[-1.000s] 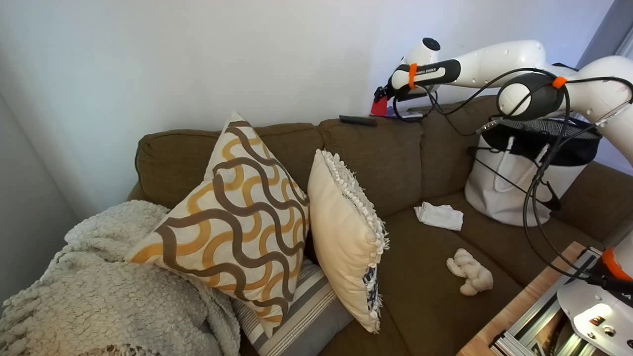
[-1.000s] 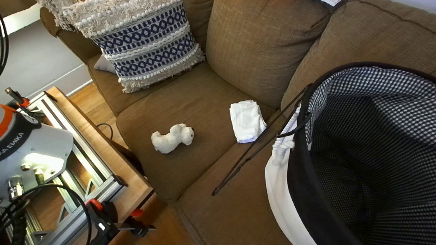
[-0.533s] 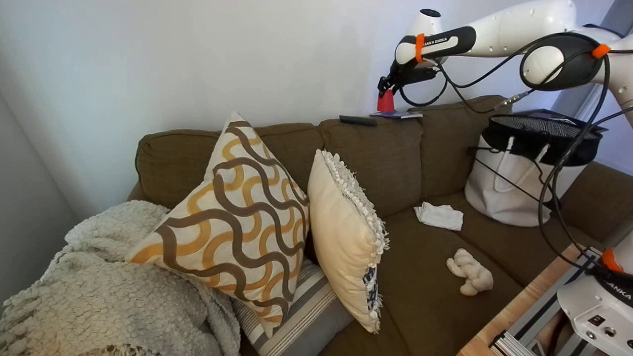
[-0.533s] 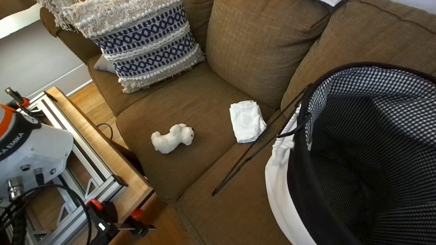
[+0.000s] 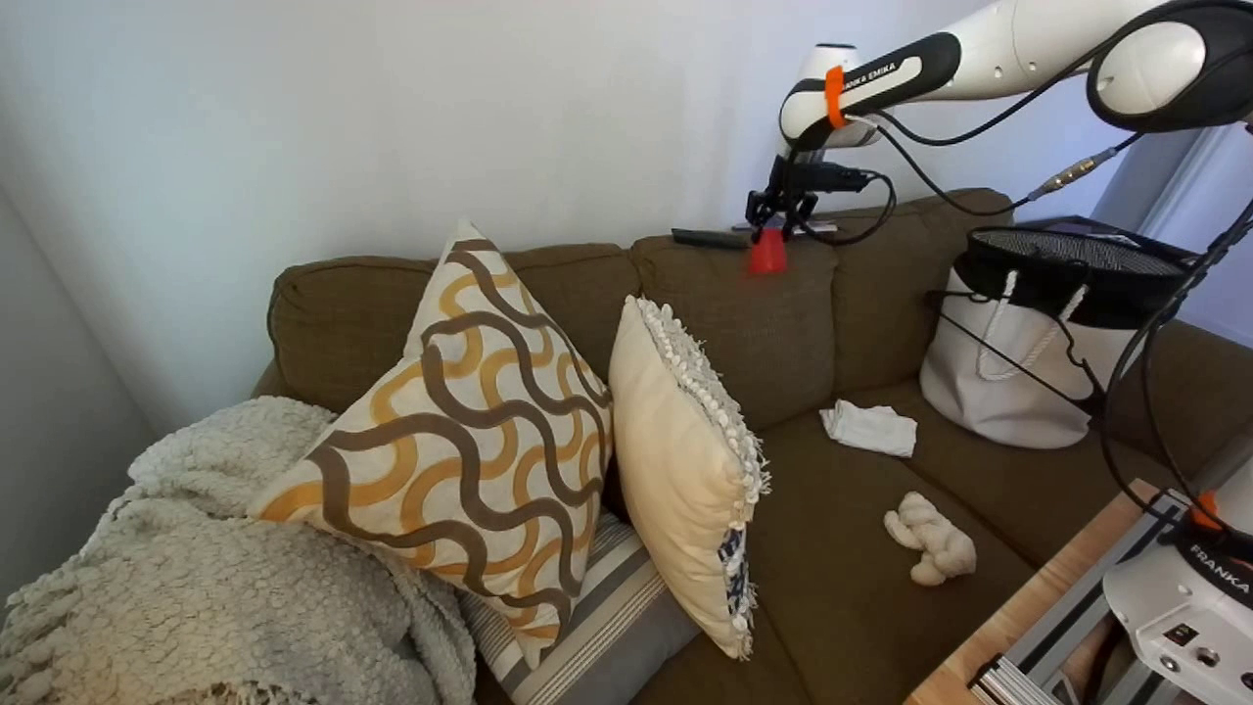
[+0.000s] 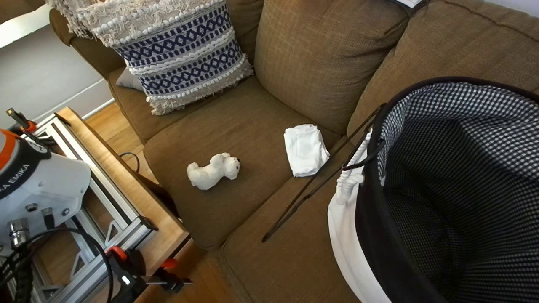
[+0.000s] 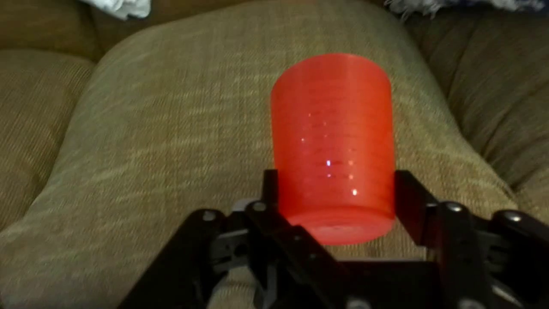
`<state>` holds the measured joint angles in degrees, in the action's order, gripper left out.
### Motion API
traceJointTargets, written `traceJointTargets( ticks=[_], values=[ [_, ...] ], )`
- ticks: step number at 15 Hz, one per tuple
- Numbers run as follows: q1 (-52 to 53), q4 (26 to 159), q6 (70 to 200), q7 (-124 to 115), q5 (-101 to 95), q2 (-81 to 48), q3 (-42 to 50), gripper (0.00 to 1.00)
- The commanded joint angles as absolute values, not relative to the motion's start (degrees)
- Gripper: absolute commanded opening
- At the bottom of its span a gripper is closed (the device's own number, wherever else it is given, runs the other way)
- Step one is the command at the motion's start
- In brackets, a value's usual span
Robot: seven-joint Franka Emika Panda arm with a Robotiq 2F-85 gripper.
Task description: Pick up the red cup and put it on the middle cushion on the seat of the couch
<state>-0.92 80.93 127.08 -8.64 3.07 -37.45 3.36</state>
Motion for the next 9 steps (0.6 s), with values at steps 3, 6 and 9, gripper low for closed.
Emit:
traceJointTargets(
  ticks=[3,6,9],
  values=[
    [-6.1,101.5,136.8,2.8,18.0,-33.8,-6.5,0.42],
    [-10.2,110.6,140.0,12.9,27.9,-34.2,-12.4,0.42],
    [-7.9,107.6,139.3,10.9,26.1,-36.6,-10.5,0.67]
  ],
)
